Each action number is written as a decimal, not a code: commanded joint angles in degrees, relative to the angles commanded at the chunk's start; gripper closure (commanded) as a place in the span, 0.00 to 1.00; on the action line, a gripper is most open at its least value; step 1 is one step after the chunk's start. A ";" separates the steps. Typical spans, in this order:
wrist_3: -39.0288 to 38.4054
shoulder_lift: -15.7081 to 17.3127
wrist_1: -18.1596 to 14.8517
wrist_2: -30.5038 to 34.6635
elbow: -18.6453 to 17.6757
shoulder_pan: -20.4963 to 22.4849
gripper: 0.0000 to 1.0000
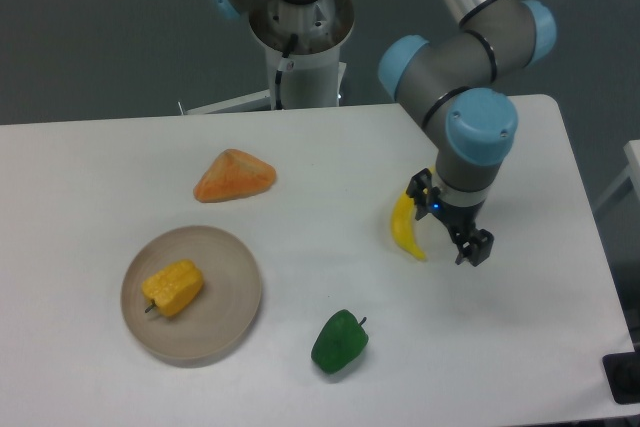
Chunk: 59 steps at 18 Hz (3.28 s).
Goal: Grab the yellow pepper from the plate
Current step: 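Lower the gripper and release the yellow banana onto the table, then move the open gripper over the yellow pepper on the plate, then lower the gripper and close it around the yellow pepper, then lift the yellow pepper off the plate and carry it aside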
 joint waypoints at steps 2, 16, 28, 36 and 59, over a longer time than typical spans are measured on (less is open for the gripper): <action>-5.53 0.97 -0.09 -2.64 -0.79 -2.37 0.00; -39.99 -3.68 4.38 -5.55 -0.80 -25.31 0.00; -45.72 -8.69 7.03 -5.55 -0.27 -29.54 0.00; -45.81 -8.96 6.94 -5.55 -0.62 -29.89 1.00; -17.87 3.87 -1.76 -2.48 2.55 -4.86 1.00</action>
